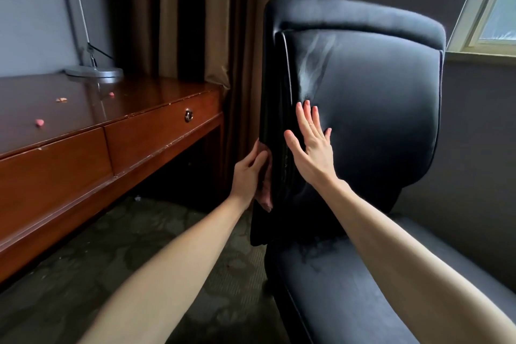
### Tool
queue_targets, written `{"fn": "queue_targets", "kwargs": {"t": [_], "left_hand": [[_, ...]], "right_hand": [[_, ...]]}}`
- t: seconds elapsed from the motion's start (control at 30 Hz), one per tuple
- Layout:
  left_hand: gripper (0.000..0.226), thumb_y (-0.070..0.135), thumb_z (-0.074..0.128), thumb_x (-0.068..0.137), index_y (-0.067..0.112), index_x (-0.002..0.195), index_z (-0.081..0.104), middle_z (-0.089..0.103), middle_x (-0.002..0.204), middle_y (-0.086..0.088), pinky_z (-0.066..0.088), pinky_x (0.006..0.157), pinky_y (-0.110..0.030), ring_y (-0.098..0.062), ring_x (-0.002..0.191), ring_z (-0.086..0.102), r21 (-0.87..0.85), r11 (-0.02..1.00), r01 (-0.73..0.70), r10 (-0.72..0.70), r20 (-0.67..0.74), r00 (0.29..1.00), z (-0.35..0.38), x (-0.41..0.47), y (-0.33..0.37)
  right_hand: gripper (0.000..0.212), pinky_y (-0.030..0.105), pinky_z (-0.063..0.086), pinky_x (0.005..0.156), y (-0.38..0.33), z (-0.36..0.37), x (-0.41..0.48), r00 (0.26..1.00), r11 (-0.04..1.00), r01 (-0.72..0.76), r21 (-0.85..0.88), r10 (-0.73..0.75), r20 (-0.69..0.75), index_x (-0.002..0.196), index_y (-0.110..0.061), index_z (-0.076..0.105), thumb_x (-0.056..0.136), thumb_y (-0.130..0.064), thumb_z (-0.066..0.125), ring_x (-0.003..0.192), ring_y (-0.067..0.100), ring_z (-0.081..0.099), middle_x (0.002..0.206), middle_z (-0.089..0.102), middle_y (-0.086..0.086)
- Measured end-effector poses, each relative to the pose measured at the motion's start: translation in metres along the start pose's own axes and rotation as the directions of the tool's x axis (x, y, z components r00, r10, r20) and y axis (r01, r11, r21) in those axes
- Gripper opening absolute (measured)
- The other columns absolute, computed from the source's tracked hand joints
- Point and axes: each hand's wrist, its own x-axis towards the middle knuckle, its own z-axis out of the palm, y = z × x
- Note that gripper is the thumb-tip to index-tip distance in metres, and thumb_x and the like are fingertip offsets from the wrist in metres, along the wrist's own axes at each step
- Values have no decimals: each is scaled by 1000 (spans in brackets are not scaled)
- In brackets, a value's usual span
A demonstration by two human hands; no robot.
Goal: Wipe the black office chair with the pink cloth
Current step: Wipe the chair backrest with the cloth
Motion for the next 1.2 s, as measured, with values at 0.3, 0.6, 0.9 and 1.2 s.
{"fn": "queue_targets", "kwargs": {"t": [0.3,0.6,0.9,1.2], "left_hand": [[43,26,53,103,14,144,50,59,138,2,44,103,-18,-5,124,56,-46,998,-32,27,-112,993,16,11,30],[40,22,57,101,14,140,55,63,128,5,45,91,-9,3,108,61,37,996,-75,79,-115,990,19,42,61],[42,23,53,102,18,144,49,61,134,7,44,100,-13,4,117,58,55,993,102,-100,-46,994,-5,-14,-35],[39,24,53,103,22,142,52,60,136,7,45,96,-14,3,113,59,3,989,149,-148,-85,985,1,-12,-27]], "right_hand": [[56,54,-3,120,-3,-11,-4,999,1000,-2,28,1,42,154,-37,14,103,-44,37,148,0,-8,161,3,-18],[56,46,-2,123,9,-3,-3,1000,1000,12,24,-12,-3,154,-34,11,105,-26,37,149,12,-14,164,-8,-3],[60,39,-6,121,10,8,-2,999,1000,2,6,-2,-43,155,-33,10,104,-36,40,150,16,-14,164,-5,1],[66,43,3,122,12,6,-3,998,998,-2,-60,-2,-62,155,-32,13,100,-37,49,151,18,-9,165,1,2]]}}
